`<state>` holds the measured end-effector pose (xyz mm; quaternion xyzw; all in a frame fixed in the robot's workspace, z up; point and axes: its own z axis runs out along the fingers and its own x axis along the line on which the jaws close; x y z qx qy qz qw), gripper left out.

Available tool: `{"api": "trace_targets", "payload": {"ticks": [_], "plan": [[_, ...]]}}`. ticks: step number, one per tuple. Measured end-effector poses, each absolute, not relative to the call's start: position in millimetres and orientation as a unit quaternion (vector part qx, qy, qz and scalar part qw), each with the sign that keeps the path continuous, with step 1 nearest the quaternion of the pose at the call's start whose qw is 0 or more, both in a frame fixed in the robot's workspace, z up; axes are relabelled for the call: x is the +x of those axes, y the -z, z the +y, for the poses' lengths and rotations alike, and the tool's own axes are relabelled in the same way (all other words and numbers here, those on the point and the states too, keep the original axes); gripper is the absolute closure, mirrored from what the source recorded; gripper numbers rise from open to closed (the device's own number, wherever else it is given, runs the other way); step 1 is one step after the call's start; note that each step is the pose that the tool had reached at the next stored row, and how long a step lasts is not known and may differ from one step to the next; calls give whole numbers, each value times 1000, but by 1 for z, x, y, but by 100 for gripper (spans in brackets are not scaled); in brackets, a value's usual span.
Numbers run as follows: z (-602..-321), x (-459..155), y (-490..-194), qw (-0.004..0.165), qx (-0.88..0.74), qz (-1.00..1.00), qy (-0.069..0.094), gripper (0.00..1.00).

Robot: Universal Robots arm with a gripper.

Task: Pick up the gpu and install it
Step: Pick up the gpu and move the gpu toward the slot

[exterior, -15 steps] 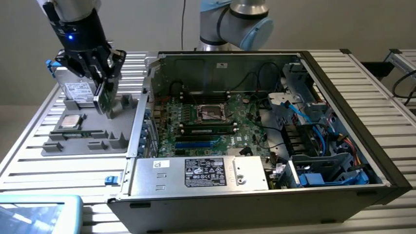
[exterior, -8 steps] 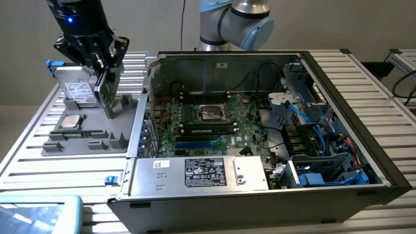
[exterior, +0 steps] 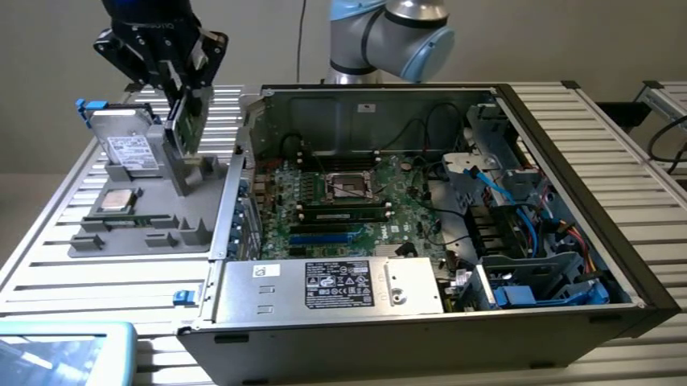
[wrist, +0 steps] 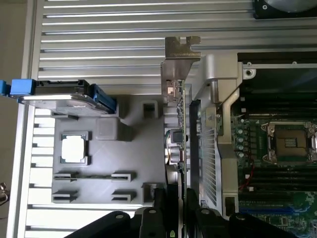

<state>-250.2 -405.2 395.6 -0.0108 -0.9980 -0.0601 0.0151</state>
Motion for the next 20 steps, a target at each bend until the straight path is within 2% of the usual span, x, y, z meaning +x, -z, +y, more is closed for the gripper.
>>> {"api": "trace_targets", "payload": {"ticks": [8,20], "plan": [[-417,-219,-430,17,-11,-998,60,72],[-425,-164,-433,17,-11,-998,60,72]]}}
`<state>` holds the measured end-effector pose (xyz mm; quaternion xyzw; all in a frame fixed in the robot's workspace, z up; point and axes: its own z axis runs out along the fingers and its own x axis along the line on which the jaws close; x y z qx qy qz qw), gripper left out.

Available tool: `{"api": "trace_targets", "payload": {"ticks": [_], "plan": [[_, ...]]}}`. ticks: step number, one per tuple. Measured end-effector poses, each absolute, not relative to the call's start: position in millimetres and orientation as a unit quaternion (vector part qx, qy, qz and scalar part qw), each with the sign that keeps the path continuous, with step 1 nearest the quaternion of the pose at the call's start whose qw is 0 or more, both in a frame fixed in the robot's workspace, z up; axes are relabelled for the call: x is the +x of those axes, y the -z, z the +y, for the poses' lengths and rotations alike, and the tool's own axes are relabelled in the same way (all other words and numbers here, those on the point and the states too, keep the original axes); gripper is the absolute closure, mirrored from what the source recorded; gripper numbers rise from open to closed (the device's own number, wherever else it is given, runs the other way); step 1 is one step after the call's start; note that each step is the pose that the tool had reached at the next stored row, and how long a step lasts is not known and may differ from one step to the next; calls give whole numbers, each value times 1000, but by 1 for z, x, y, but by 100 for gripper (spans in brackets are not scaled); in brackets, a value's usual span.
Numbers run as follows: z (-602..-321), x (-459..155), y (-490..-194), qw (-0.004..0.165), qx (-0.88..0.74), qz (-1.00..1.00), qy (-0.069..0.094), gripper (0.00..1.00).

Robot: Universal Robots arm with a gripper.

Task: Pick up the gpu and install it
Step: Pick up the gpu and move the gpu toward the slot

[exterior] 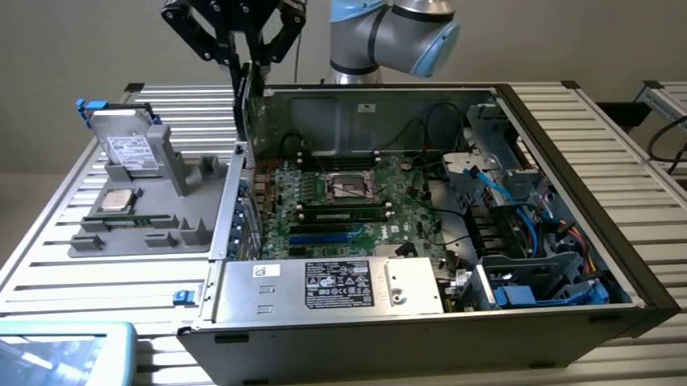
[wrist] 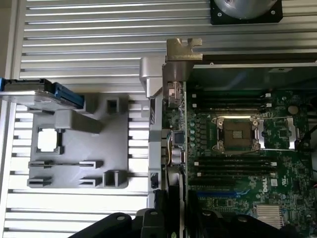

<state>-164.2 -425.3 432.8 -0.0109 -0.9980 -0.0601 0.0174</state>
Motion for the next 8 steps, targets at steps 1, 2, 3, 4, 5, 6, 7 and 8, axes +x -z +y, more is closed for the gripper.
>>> {"api": "trace_targets", "payload": {"ticks": [1,2,3,4,5,6,7,8], "plan": [[-426,-160,-433,17,-11,-998,60,72],[-426,-155,-433,17,-11,-998,60,72],[-426,-151,-433,17,-11,-998,60,72],[-426,-146,-433,17,-11,-998,60,72],[-427,-142,-433,17,-11,-998,60,72],[-427,-137,-433,17,-11,-998,60,72],[-427,-132,-433,17,-11,-998,60,72],[-427,-128,-433,17,-11,-998,60,72]]}}
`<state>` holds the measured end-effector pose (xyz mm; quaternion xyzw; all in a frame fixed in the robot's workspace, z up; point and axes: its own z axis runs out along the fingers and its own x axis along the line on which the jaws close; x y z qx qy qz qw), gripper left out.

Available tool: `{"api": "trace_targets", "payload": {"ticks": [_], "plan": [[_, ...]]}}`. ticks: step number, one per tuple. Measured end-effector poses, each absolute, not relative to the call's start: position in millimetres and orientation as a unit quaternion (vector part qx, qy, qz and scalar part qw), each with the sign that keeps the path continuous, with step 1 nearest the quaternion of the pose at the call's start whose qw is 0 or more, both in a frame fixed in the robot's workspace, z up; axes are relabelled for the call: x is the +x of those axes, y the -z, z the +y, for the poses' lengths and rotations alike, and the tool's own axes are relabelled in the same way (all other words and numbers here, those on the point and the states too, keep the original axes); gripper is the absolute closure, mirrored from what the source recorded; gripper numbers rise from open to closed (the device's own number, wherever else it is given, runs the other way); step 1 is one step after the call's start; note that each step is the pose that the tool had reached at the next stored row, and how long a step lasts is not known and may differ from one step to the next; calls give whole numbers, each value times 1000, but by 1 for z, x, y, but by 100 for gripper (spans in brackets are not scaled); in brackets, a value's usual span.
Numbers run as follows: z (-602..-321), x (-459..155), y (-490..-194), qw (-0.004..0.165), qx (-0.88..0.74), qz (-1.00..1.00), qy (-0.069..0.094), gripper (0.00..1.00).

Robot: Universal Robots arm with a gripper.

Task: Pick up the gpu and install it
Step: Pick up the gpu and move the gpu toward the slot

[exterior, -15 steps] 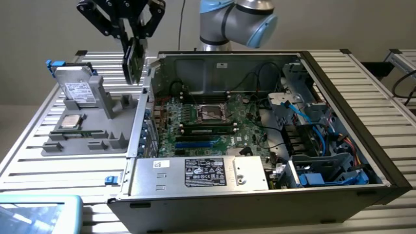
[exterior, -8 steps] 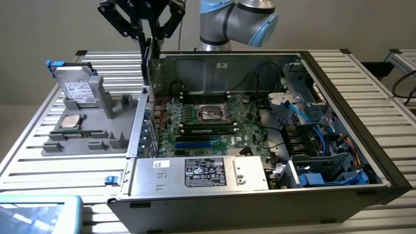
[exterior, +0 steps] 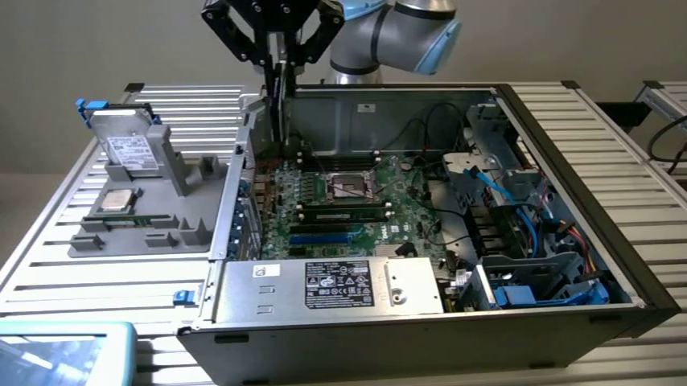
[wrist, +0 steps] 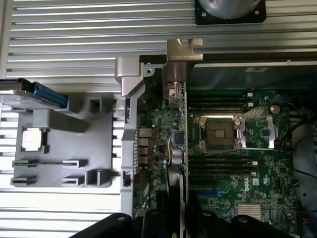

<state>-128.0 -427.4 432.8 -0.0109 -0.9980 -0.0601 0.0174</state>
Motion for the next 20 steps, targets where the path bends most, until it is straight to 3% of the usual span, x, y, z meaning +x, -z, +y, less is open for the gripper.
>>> {"api": "trace_targets", "payload": {"ticks": [20], "plan": [[-432,-37,-433,17,-11,-998,60,72]]}}
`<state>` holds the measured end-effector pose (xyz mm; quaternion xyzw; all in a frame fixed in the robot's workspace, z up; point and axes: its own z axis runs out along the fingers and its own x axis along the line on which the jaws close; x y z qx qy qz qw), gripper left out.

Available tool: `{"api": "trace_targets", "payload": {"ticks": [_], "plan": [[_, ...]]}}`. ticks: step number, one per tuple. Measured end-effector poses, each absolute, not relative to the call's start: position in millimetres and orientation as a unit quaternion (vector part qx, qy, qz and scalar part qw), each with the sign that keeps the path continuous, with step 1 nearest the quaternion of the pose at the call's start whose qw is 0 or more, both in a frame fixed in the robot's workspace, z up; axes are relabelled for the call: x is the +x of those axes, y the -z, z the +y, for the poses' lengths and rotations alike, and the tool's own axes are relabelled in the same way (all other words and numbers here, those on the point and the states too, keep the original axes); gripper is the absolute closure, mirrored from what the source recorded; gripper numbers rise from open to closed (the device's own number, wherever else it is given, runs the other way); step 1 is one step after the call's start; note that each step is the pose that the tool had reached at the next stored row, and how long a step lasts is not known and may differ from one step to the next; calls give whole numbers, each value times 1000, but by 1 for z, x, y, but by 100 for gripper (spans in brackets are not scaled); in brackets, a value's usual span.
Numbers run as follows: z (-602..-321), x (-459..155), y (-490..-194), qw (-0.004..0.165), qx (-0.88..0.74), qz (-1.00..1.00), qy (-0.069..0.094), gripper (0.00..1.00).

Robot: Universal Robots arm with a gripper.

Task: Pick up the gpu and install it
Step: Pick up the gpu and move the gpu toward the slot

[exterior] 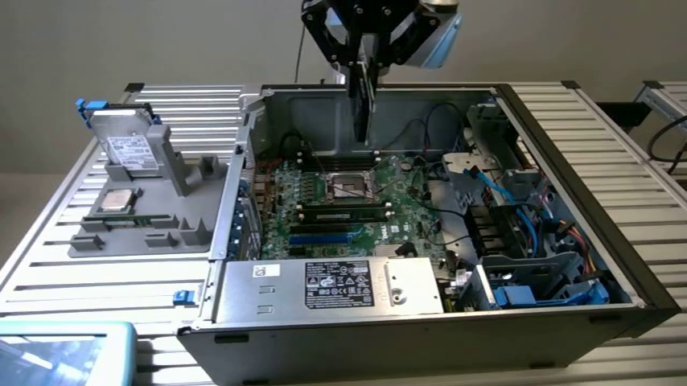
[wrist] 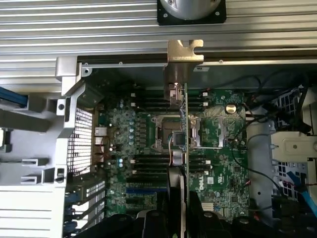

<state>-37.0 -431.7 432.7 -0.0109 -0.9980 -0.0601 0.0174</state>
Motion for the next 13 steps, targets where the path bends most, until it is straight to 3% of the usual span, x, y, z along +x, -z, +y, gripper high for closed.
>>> {"api": "trace_targets", "payload": {"ticks": [13], "plan": [[-432,-25,-433,18,-11,-998,60,72]]}}
